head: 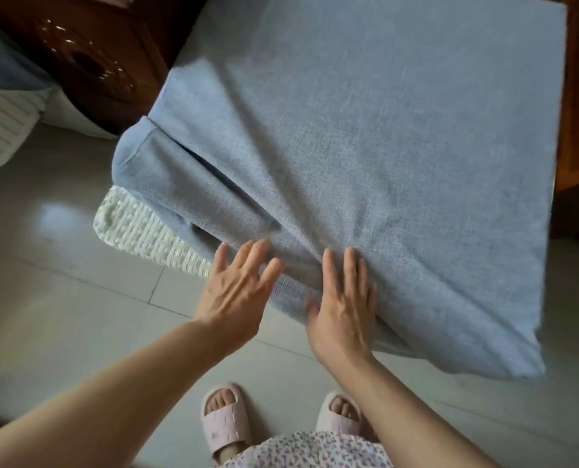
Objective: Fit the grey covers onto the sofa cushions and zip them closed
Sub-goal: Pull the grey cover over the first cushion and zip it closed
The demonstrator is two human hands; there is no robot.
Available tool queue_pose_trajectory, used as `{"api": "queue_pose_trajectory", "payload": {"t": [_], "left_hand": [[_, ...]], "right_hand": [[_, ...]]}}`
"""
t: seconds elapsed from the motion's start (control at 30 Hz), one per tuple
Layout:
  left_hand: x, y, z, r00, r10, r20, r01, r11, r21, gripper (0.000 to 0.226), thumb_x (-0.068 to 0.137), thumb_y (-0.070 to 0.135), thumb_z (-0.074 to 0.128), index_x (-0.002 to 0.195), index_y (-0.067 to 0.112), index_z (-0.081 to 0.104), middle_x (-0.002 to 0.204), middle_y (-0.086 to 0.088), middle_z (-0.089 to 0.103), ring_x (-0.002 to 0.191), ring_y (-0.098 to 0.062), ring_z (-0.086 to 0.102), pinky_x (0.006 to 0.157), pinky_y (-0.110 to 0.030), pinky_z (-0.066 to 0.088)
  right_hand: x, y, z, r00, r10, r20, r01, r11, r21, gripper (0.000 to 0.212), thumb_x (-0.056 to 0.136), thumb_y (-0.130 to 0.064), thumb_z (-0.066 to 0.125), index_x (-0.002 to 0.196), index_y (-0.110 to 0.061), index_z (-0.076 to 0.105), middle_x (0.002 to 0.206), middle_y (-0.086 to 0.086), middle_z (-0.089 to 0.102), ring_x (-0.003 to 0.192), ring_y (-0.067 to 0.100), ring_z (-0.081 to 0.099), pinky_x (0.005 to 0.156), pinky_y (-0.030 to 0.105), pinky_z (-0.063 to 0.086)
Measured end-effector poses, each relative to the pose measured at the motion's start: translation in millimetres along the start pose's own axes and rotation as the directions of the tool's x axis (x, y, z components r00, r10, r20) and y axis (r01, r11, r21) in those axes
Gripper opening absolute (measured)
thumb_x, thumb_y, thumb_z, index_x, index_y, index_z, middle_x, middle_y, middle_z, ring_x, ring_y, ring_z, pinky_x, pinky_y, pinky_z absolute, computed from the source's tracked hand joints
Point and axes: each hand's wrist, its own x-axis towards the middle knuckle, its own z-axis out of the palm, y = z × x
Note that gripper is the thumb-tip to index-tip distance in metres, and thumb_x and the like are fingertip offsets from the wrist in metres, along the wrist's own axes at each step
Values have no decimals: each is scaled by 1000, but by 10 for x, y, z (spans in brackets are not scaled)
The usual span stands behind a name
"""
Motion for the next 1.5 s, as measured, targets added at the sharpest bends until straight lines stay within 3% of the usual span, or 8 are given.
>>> {"api": "queue_pose_trajectory", "payload": {"t": [0.1, 0.23, 0.47, 0.63, 0.8, 0.97, 1.3, 1.5], "left_hand": [[14, 48, 74, 989, 148, -20, -147, 988, 45, 42, 64, 4, 43, 102, 18, 50, 124, -17, 51, 120, -33, 46, 98, -63, 31], [86, 64, 170, 971, 237, -30, -235, 970, 67, 53, 74, 8, 18, 107, 22, 57, 127, -18, 51, 119, -32, 47, 99, -60, 33], [145, -163, 307, 912, 375, -168, -369, 927, 68, 18, 85, 12, 47, 95, 12, 61, 115, -16, 56, 104, -30, 47, 82, -43, 41], [32, -244, 219, 849, 447, -281, -442, 893, 85, 19, 86, 13, 46, 80, 13, 64, 92, -8, 56, 83, -25, 41, 71, -37, 29], [-39, -448, 222, 819, 539, -194, -536, 841, 75, 9, 81, 7, 58, 73, 12, 57, 74, -6, 53, 71, -26, 49, 63, -35, 33], [86, -658, 182, 872, 467, -150, -466, 884, 40, 25, 81, 11, 33, 77, 14, 58, 70, -3, 53, 66, -26, 53, 50, -32, 38], [-284, -809, 615, 819, 565, -96, -562, 825, 60, 27, 76, 3, 34, 62, 11, 56, 60, -5, 50, 53, -25, 51, 43, -26, 27], [-365, -908, 612, 764, 640, -80, -629, 767, 125, 39, 86, 6, 31, 98, 6, 68, 85, -7, 61, 73, -26, 58, 51, -36, 44]], "right_hand": [[-123, 20, 62, 994, -79, -78, 74, 996, -56, 83, 64, -9, 75, 140, -11, 43, 150, 21, 31, 134, 38, 36, 109, 47, 27], [-251, 77, 150, 944, -229, -237, 205, 971, -121, 58, 70, 1, 58, 127, -7, 53, 135, 17, 43, 119, 35, 44, 106, 49, 31], [-281, 91, 338, 910, -283, -303, 227, 952, -206, 57, 61, -7, 78, 114, -6, 58, 109, 13, 55, 91, 29, 45, 83, 40, 33], [-309, -83, 401, 865, -311, -393, 215, 939, -268, 20, 78, -5, 54, 95, -12, 61, 97, 11, 56, 85, 29, 46, 75, 39, 31], [-170, -353, 438, 920, -167, -356, 69, 960, -272, 16, 82, -6, 41, 76, -15, 53, 78, 6, 52, 75, 29, 52, 67, 37, 30], [-228, -401, 525, 906, -130, -404, 38, 973, -227, 15, 76, -2, 46, 68, -14, 50, 69, 4, 49, 69, 27, 50, 64, 33, 29], [-568, -558, 1225, 923, 6, -384, -59, 990, -127, 25, 82, -5, 37, 71, -14, 58, 73, 5, 53, 72, 28, 53, 65, 37, 34], [-679, -522, 1176, 941, 104, -324, -136, 988, -78, 39, 75, -6, 61, 113, -16, 59, 111, 10, 54, 91, 28, 51, 77, 36, 40]]}}
